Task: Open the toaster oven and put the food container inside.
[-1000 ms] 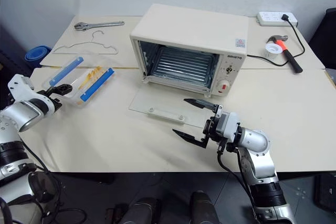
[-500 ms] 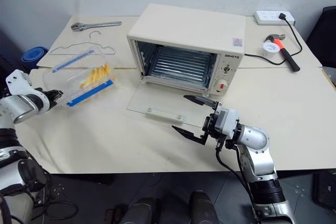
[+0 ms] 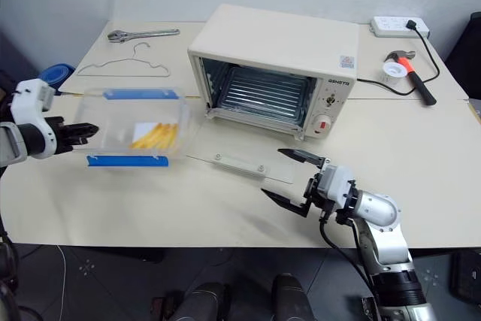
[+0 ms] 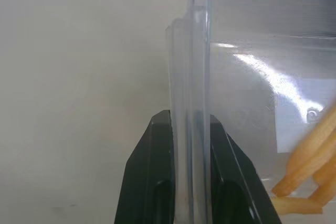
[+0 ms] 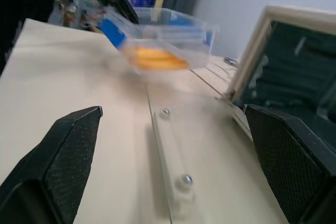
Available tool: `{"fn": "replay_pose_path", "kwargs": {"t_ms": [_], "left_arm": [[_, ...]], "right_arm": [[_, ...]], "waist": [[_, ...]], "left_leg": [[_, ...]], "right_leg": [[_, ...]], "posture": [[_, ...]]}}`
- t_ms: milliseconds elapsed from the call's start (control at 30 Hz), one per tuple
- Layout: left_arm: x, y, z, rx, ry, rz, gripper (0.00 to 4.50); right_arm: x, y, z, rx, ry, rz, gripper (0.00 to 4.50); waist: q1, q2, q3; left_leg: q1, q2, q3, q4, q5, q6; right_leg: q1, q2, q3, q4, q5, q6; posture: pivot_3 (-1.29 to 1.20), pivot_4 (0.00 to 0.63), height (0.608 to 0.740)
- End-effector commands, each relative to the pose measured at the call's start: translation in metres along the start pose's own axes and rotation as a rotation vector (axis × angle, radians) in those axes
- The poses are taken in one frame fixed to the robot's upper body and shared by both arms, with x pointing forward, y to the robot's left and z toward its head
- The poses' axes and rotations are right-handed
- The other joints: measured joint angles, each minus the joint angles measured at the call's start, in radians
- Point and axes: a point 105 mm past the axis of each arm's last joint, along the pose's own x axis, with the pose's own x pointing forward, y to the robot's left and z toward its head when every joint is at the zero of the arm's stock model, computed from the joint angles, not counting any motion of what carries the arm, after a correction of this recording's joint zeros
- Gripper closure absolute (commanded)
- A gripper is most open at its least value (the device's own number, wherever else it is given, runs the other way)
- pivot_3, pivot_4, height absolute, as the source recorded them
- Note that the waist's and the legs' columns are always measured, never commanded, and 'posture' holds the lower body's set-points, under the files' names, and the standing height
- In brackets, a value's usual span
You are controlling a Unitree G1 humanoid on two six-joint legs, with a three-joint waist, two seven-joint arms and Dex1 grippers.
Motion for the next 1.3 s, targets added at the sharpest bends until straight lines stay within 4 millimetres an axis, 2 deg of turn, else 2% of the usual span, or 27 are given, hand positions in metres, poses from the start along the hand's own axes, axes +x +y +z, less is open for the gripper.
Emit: {"fn": "replay_pose_path", "kwargs": {"t_ms": [33, 200, 267, 367, 533, 600, 700, 833, 933, 1000, 1033, 1067, 1133, 1233, 1300], "left_arm": [[0.002, -0.052, 0.019, 0.13, -0.034, -0.167, 4.27], [0.031, -0.109, 0.029, 0.162, -0.049, -0.3, 4.27], [0.044, -0.126, 0.03, 0.166, -0.046, -0.33, 4.27], [0.06, -0.139, 0.028, 0.193, -0.028, -0.329, 4.27], [0.073, -0.143, 0.029, 0.2, -0.02, -0.311, 4.27], [0.075, -0.147, 0.032, 0.191, -0.03, -0.323, 3.53], [0.073, -0.155, 0.038, 0.171, -0.065, -0.37, 2.72], [0.063, -0.158, 0.053, 0.15, -0.167, -0.446, 1.47], [0.046, -0.153, 0.061, 0.205, -0.267, -0.532, 1.47], [0.03, -0.142, 0.057, 0.282, -0.29, -0.588, 1.47], [0.021, -0.135, 0.053, 0.345, -0.305, -0.629, 1.43], [0.011, -0.125, 0.046, 0.431, -0.328, -0.664, 1.63], [-0.001, -0.108, 0.015, 0.666, -0.333, -0.761, 2.03], [0.006, -0.095, -0.024, 0.733, -0.26, -0.827, 2.95], [0.013, -0.099, -0.046, 0.747, -0.229, -0.87, 3.52]], "right_arm": [[-0.016, -0.005, 0.007, -0.033, 0.019, -0.053, 0.0], [-0.041, -0.001, 0.004, -0.023, 0.094, -0.133, 0.0], [-0.046, 0.003, 0.004, -0.018, 0.108, -0.153, 0.0], [-0.045, 0.008, 0.006, -0.011, 0.104, -0.178, 0.0], [-0.038, 0.01, 0.012, -0.01, 0.083, -0.217, 0.0], [-0.037, 0.01, 0.013, -0.011, 0.08, -0.231, 0.0], [-0.035, 0.01, 0.015, -0.01, 0.075, -0.249, 0.0], [-0.029, 0.01, 0.023, 0.014, 0.059, -0.24, 0.0], [-0.022, 0.018, 0.031, 0.073, 0.063, -0.169, 0.0], [-0.018, 0.029, 0.034, 0.163, 0.083, -0.089, 0.0], [-0.017, 0.033, 0.032, 0.197, 0.122, -0.055, 0.18], [-0.016, 0.041, 0.027, 0.247, 0.179, -0.007, 0.39], [-0.01, 0.05, 0.017, 0.272, 0.258, 0.057, 0.94], [0.004, 0.057, 0.011, 0.313, 0.265, 0.102, 2.0], [0.018, 0.059, 0.006, 0.322, 0.257, 0.128, 2.65]], "waist": [[0.004, 0.0, 0.0], [0.0, -0.001, 0.0], [-0.005, -0.001, 0.001], [-0.008, -0.001, 0.001], [-0.005, -0.001, 0.001], [-0.001, -0.001, 0.001], [0.005, -0.001, 0.001], [0.01, -0.001, 0.001], [0.002, -0.001, 0.001], [-0.007, -0.001, 0.001], [-0.011, -0.001, 0.001], [-0.013, -0.001, 0.001], [-0.021, 0.0, 0.001], [-0.005, 0.001, 0.001], [0.01, 0.001, 0.001]], "left_leg": [[0.0, 0.0, -0.001, 0.001, 0.0, 0.0], [0.0, 0.0, 0.0, 0.002, 0.0, -0.001], [0.0, 0.0, 0.001, 0.002, 0.0, 0.0], [0.0, 0.001, 0.005, 0.002, 0.0, -0.001], [0.001, 0.001, 0.008, 0.002, 0.0, -0.001], [0.001, 0.001, 0.007, 0.002, 0.0, -0.001], [0.0, 0.0, 0.007, 0.003, 0.0, 0.0], [0.0, 0.0, 0.007, 0.004, 0.0, 0.0], [0.0, 0.001, 0.007, 0.003, 0.0, 0.0], [0.0, 0.001, 0.007, 0.003, 0.0, 0.0], [0.001, 0.002, 0.007, 0.002, 0.0, -0.001], [0.001, 0.002, 0.007, 0.001, 0.0, -0.001], [0.002, 0.002, 0.007, 0.0, 0.0, -0.001], [0.003, 0.002, 0.004, 0.0, 0.0, -0.001], [0.002, 0.002, 0.001, 0.003, 0.0, 0.0]], "right_leg": [[0.0, 0.0, 0.0, -0.001, 0.0, 0.0], [0.0, 0.001, 0.0, 0.0, 0.0, 0.0], [0.0, 0.001, -0.001, 0.0, 0.0, 0.0], [-0.002, 0.002, -0.002, 0.001, 0.0, 0.0], [-0.003, 0.003, -0.001, 0.002, 0.0, 0.0], [-0.003, 0.002, -0.001, 0.002, 0.0, 0.0], [-0.002, 0.002, -0.002, 0.002, 0.0, 0.0], [-0.002, 0.002, -0.002, 0.002, 0.0, 0.0], [-0.002, 0.002, -0.002, 0.002, 0.0, 0.0], [-0.003, 0.002, -0.001, 0.001, 0.0, 0.0], [-0.003, 0.003, -0.001, 0.001, 0.0, 0.0], [-0.003, 0.003, -0.001, 0.001, 0.0, 0.0], [-0.003, 0.003, 0.0, 0.001, 0.0, 0.0], [0.001, 0.002, -0.001, -0.004, -0.001, -0.002], [0.003, 0.0, -0.001, -0.006, 0.0, -0.002]], "posture": [[0.0, 0.15, 0.74], [0.0, 0.15, 0.74], [0.0, 0.15, 0.74], [0.0, 0.15, 0.74], [0.0, 0.15, 0.74], [0.0, 0.15, 0.74], [0.0, 0.15, 0.74], [0.0, 0.15, 0.74], [0.0, 0.15, 0.74], [0.0, 0.15, 0.74], [0.0, 0.15, 0.74], [0.0, 0.15, 0.74], [0.0, 0.15, 0.74], [0.0, 0.15, 0.74], [0.0, 0.15, 0.74]]}}
